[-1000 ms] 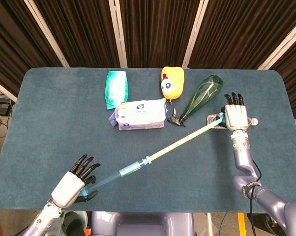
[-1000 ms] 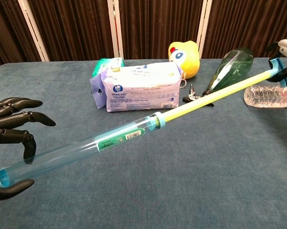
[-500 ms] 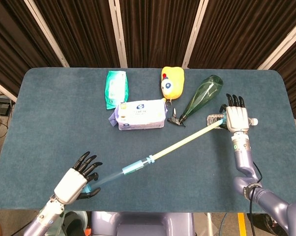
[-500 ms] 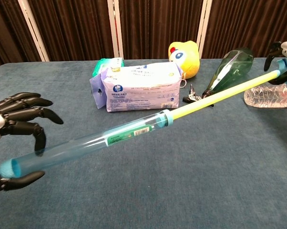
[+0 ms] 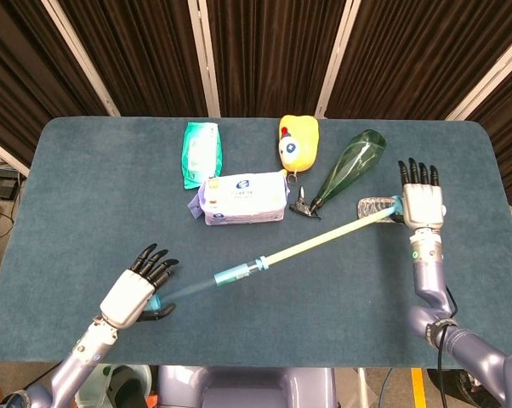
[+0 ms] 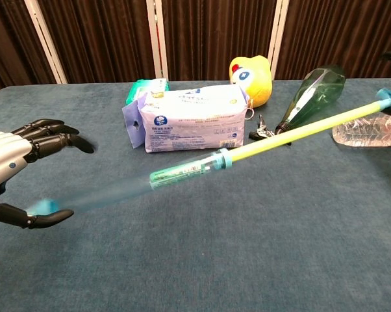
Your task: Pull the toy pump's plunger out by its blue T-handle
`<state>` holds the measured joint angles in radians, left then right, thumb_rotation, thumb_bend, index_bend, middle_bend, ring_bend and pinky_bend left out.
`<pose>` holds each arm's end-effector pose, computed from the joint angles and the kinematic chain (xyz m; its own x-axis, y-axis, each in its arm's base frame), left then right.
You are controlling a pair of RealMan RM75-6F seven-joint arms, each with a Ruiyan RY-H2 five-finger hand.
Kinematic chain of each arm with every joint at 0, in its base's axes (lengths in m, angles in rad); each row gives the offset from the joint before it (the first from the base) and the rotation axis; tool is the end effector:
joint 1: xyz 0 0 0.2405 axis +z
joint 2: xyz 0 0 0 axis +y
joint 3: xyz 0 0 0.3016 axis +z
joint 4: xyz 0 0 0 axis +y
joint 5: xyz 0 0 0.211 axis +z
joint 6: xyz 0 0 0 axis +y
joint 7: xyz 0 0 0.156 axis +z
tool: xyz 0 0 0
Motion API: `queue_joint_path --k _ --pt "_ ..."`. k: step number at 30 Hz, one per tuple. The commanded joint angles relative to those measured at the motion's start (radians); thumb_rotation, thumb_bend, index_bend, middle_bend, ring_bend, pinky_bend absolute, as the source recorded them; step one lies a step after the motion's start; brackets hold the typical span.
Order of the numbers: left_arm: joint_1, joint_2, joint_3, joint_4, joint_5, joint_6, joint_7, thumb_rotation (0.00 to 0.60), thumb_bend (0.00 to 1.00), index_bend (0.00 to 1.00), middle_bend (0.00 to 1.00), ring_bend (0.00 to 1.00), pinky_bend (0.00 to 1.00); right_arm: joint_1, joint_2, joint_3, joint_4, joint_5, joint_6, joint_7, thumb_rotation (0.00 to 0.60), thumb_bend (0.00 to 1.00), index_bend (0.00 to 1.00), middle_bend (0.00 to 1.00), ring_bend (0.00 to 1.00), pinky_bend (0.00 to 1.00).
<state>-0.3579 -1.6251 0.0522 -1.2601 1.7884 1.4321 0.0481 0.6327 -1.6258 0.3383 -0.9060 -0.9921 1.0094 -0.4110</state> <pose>-0.2582 0.2445 -0.0168 0.3652 0.0473 0.9297 0.7864 -0.5501 -0.2810 -0.3302 -0.4483 0.0714 0.6334 -0.0349 0.7731 -0.7609 0.1542 0.6303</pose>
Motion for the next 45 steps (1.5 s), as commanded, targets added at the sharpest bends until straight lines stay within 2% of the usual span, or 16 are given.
queue_joint_path --k 1,5,10,15,18,20,23,25,26,28,30,34,37,40,45 --pt "-0.001 0.005 -0.012 0.015 -0.017 -0.001 -0.011 0.6 0.19 0.07 0.19 0.08 0.04 -0.002 0.004 0.011 0.026 0.081 -0.002 -0.126 0.6 0.26 0.0 0.0 0.0 0.0" --pt "0.001 0.014 -0.028 0.027 -0.055 -0.012 -0.032 0.6 0.14 0.06 0.17 0.08 0.04 -0.01 0.034 0.021 -0.008 0.15 0.004 -0.233 0.6 0.23 0.0 0.0 0.0 0.0" --pt "0.001 0.02 -0.045 0.034 -0.076 -0.005 -0.043 0.6 0.11 0.05 0.14 0.08 0.04 -0.031 0.083 0.024 -0.093 0.183 0.053 -0.297 0.6 0.21 0.0 0.0 0.0 0.0" --pt "0.007 0.037 -0.056 0.016 -0.073 0.034 -0.048 0.6 0.11 0.05 0.13 0.08 0.04 -0.072 0.156 -0.007 -0.223 0.203 0.172 -0.45 0.6 0.21 0.0 0.0 0.0 0.0" --pt "0.015 0.058 -0.057 -0.007 -0.077 0.047 -0.047 0.6 0.1 0.05 0.13 0.08 0.04 -0.107 0.207 -0.029 -0.32 0.209 0.255 -0.528 0.6 0.17 0.0 0.0 0.0 0.0" --pt "0.023 0.076 -0.055 -0.027 -0.076 0.063 -0.046 0.6 0.1 0.05 0.12 0.08 0.04 -0.14 0.246 -0.031 -0.405 0.193 0.3 -0.499 0.6 0.13 0.0 0.0 0.0 0.0" --pt "0.044 0.111 -0.043 -0.063 -0.075 0.084 -0.037 0.6 0.11 0.05 0.1 0.07 0.04 -0.215 0.321 -0.045 -0.59 0.08 0.349 -0.297 0.6 0.12 0.0 0.0 0.0 0.0" --pt "0.063 0.146 -0.029 -0.094 -0.086 0.083 -0.014 0.6 0.1 0.06 0.1 0.07 0.04 -0.271 0.375 -0.085 -0.704 -0.053 0.361 -0.115 0.6 0.12 0.0 0.0 0.0 0.0" --pt "0.074 0.172 -0.017 -0.123 -0.103 0.065 0.012 0.6 0.1 0.06 0.1 0.07 0.04 -0.308 0.394 -0.121 -0.748 -0.163 0.393 -0.001 0.6 0.11 0.0 0.0 0.0 0.0" --pt "0.086 0.23 0.008 -0.195 -0.143 0.008 0.069 0.6 0.11 0.05 0.09 0.07 0.04 -0.359 0.413 -0.198 -0.751 -0.313 0.451 0.085 0.6 0.11 0.0 0.0 0.0 0.0" --pt "0.092 0.287 0.024 -0.272 -0.184 -0.038 0.12 0.6 0.11 0.04 0.09 0.07 0.04 -0.405 0.417 -0.264 -0.738 -0.391 0.495 0.097 0.6 0.12 0.0 0.0 0.0 0.0" --pt "0.123 0.358 0.036 -0.376 -0.272 -0.07 0.199 0.6 0.11 0.0 0.07 0.07 0.04 -0.475 0.406 -0.353 -0.727 -0.481 0.552 0.101 0.6 0.12 0.0 0.0 0.0 0.0" --pt "0.157 0.367 0.024 -0.392 -0.308 -0.026 0.263 0.6 0.1 0.0 0.06 0.07 0.04 -0.522 0.369 -0.406 -0.665 -0.539 0.592 0.101 0.6 0.12 0.0 0.0 0.0 0.0" --pt "0.193 0.36 0.011 -0.392 -0.31 0.037 0.212 0.6 0.1 0.0 0.06 0.05 0.04 -0.566 0.345 -0.431 -0.653 -0.539 0.615 0.076 0.6 0.13 0.0 0.0 0.0 0.0" --pt "0.224 0.377 0.018 -0.377 -0.237 0.114 0.156 0.6 0.1 0.0 0.06 0.05 0.04 -0.579 0.308 -0.425 -0.599 -0.571 0.631 0.083 0.6 0.14 0.0 0.0 0.0 0.0"
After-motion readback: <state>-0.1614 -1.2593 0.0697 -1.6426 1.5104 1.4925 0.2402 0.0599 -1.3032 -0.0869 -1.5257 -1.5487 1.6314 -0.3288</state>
